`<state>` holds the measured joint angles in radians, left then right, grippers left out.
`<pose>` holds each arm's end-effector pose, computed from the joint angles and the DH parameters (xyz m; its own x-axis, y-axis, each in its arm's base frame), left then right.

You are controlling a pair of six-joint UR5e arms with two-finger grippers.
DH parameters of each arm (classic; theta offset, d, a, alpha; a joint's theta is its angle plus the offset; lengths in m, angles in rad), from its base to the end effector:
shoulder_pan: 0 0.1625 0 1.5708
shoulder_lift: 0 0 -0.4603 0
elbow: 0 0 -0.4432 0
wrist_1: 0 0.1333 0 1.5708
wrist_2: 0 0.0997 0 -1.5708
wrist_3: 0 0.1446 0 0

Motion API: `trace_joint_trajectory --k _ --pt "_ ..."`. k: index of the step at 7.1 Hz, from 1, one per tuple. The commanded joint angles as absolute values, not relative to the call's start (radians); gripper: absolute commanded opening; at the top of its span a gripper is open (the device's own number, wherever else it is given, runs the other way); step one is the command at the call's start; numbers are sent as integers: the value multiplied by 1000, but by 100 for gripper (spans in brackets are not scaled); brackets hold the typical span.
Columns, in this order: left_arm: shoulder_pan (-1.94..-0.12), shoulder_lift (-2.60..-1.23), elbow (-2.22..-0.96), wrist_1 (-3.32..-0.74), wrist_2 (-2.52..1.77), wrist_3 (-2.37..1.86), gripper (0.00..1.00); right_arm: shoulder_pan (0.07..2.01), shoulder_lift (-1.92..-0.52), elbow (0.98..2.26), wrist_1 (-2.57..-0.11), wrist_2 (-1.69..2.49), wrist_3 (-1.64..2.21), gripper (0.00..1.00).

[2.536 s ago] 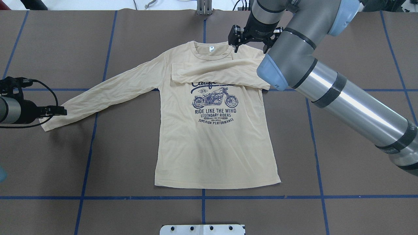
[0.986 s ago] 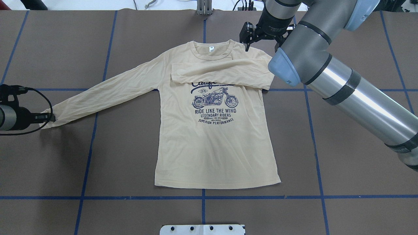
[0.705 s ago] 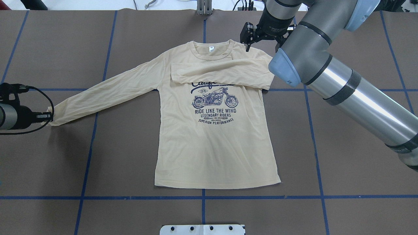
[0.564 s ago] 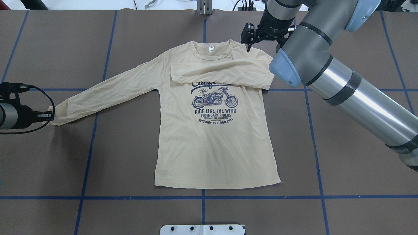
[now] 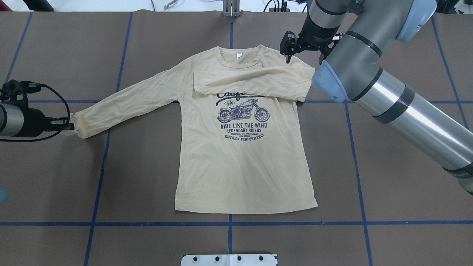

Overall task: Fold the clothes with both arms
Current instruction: 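Raise the right gripper away while the left gripper grasps the other sleeve cuff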

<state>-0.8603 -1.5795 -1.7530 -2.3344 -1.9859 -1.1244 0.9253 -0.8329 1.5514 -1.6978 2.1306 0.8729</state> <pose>0.3376 -0.5073 0.5338 0.5469 -0.0299 -0.8367 0.2693 0.9525 0.1420 -0.4328 -0.6686 0.2574 0.7031 0.0285 0.7105 -0.0612 0.9979 0.0206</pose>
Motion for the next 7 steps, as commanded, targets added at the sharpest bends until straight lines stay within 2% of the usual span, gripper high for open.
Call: trace_joint_trajectory --k 1,2,3,6,7 --pt "-995 -1865 -1772 -2025 -2156 -1126 0 980 -987 1650 -1700 2129 737 100" --pt "-1026 -2008 -1772 -1858 -2213 -1134 0 1017 -1064 1696 -1703 2129 657 100" --pt "-1038 -2087 -1770 -1804 -2277 -1166 0 1047 -1124 1722 -1704 2129 599 100" --pt "-977 -2281 -1750 -1812 -2325 -1434 0 1103 -1224 1762 -1703 2132 491 100" --pt "-942 -2380 -1650 -1813 -2319 -1437 0 1103 -1226 1760 -1704 2131 491 100"
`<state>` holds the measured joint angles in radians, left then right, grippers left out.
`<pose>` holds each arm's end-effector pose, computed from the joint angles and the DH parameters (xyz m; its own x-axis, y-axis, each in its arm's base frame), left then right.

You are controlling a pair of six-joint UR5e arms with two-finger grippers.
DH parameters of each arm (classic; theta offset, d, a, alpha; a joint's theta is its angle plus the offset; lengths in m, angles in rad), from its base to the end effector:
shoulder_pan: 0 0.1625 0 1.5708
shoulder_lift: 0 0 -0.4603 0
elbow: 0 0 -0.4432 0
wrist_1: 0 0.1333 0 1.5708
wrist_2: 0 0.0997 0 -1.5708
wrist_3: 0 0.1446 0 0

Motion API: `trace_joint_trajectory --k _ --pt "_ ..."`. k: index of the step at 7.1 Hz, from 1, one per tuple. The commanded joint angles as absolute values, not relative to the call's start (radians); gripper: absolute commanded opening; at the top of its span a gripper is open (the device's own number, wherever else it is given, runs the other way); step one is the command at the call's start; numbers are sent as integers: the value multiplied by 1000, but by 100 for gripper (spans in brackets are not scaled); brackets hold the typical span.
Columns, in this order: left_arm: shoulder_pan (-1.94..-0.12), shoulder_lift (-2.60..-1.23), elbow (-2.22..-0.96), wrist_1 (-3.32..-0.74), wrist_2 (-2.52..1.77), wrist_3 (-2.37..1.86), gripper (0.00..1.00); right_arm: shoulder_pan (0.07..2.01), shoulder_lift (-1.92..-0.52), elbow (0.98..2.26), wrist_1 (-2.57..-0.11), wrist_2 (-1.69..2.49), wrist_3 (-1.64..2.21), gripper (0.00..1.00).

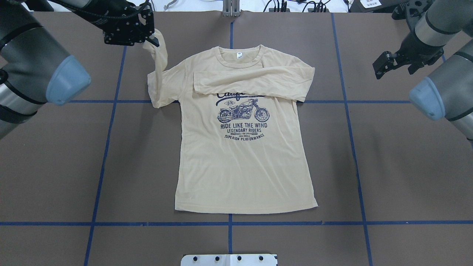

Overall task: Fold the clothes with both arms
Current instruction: 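Carry the sleeve with the left gripper across the chest toward the collar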

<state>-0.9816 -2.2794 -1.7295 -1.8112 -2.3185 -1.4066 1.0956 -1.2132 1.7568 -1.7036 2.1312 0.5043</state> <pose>0.3742 -0.6227 0.1322 0.2893 -0.2171 -0.9323 0.2273 0.9617 -0.1534 -0.2613 -0.6311 0.4369 0.7771 -0.1106 0.6196 0.0502 0.9922 0.1142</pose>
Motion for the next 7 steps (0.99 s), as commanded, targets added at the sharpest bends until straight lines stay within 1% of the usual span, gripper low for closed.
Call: trace_joint_trajectory --k 1,2,3,4,6,7 --pt "-913 -2454 -1537 -1836 -2318 -1442 0 1103 -1224 1761 -1704 2131 491 100" --pt "-888 -2450 -1484 -1930 -2313 -1480 0 1101 -1223 1759 -1703 2129 492 100" --pt "-888 -2457 -1397 -2036 -2312 -1502 0 1101 -1223 1756 -1703 2131 492 100" --pt "-888 -2456 -1359 -2080 -2312 -1502 0 1101 -1223 1756 -1701 2131 492 100" --pt "-885 -2471 -1330 -2112 -2281 -1509 0 1100 -1221 1750 -1700 2131 492 100" --pt "-859 -2488 -1289 -2149 -2255 -1509 0 1098 -1221 1747 -1700 2131 492 100"
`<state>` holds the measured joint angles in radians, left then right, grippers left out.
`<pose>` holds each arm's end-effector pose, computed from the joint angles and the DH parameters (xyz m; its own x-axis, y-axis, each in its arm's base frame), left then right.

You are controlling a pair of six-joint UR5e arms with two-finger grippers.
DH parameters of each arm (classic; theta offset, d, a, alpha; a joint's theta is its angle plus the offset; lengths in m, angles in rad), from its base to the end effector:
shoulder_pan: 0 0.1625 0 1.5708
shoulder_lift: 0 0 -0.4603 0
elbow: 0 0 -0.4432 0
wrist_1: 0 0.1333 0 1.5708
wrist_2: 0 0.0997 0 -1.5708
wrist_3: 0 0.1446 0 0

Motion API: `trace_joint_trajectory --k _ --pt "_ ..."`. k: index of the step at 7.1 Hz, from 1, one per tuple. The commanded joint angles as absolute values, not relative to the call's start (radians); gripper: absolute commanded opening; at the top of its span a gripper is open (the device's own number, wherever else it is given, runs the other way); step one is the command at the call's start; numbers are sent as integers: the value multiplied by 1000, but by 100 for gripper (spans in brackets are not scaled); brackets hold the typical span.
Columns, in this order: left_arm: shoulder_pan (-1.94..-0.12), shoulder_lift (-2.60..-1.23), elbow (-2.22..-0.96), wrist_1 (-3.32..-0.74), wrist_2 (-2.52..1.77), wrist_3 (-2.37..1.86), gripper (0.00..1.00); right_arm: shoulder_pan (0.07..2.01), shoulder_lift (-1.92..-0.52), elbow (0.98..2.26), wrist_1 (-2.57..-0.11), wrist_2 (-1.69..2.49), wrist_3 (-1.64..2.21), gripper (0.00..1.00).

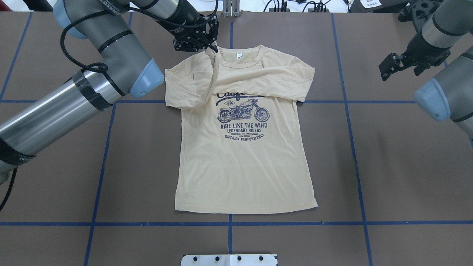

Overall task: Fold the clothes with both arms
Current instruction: 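Carry the sleeve with the left gripper across the chest toward the collar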

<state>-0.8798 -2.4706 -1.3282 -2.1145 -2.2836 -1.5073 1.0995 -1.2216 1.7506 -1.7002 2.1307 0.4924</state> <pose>0.5115 -0.6793 0.1245 0.2423 -0.2176 -0.9455 0.1794 0.9678 -0.1768 -0.2582 -0.6312 0.4454 0.7803 -0.1132 0.6151 0.0560 0.9922 0.1115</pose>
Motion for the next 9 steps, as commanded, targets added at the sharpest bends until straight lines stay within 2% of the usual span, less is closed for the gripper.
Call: trace_joint_trajectory --k 1,4,6,7,8,9 --pt "-813 -2500 -1228 -2224 -2219 -1511 0 1098 -1221 1746 -1700 2131 492 100" --pt "-651 -2520 -1065 -2441 -2022 -1509 0 1097 -1213 1730 -1695 2132 492 100" --pt "-609 -2554 -1023 -2459 -1971 -1503 0 1095 -1210 1726 -1695 2134 494 100" --pt "-607 -2560 -1023 -2479 -1971 -1502 83 1095 -1210 1721 -1694 2134 494 100" --pt "-589 -2585 -1028 -2524 -1961 -1502 100 1094 -1207 1718 -1694 2134 494 100" --pt "-571 -2615 -1026 -2529 -1929 -1502 100 1094 -1194 1709 -1695 2134 494 100"
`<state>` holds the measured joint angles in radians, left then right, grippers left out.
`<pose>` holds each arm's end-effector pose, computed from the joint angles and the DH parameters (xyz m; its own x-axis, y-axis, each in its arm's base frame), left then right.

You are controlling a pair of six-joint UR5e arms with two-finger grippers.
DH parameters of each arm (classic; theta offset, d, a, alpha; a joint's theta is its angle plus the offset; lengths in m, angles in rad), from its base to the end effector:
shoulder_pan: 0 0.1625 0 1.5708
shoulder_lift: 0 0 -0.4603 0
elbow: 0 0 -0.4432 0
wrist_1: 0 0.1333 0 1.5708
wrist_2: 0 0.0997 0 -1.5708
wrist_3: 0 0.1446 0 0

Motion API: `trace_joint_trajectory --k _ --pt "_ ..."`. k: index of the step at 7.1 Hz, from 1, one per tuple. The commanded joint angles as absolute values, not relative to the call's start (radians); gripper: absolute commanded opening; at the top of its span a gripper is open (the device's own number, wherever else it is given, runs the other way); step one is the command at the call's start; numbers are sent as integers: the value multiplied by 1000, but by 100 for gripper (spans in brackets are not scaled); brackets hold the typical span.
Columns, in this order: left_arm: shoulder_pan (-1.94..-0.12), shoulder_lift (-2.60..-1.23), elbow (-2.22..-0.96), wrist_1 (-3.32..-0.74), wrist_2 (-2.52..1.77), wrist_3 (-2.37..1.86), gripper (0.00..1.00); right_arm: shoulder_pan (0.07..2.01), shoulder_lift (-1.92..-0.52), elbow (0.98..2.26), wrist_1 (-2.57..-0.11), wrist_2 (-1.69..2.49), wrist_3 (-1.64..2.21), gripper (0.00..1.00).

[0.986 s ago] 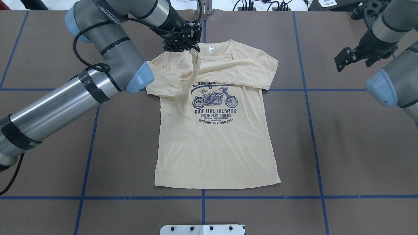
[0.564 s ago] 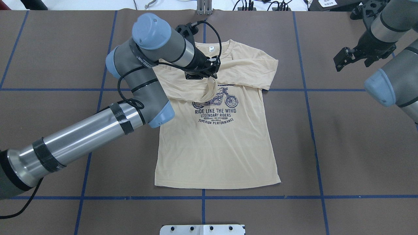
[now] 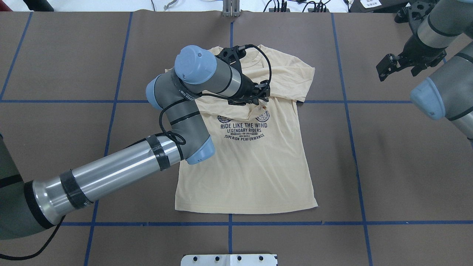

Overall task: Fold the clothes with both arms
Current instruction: 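Carry the sleeve with the left gripper across the chest toward the collar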

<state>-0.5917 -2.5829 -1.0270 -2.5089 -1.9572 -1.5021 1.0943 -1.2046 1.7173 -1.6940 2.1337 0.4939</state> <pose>0.7315 -0.5865 0.1300 0.1498 -0.0241 -0.9884 0.1983 0.9801 0.0062 -0.2665 -0.6386 0.4501 0.7810 -0.1104 0.6147 0.0614 0.9931 0.1003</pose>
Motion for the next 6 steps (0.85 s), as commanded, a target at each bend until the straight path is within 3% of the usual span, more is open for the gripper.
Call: trace_joint_trajectory --k 1,4,6 --pt "-568 -2617 -1028 -2531 -1927 -1502 100 1094 -1183 1694 -1694 2134 494 100" --pt "-578 -2608 -1038 -2519 -1930 -1499 100 1094 -1160 1689 -1693 2143 514 100" --pt "-606 -2545 -1183 -2360 -1975 -1496 99 1050 -1160 1756 -1694 2172 622 100"
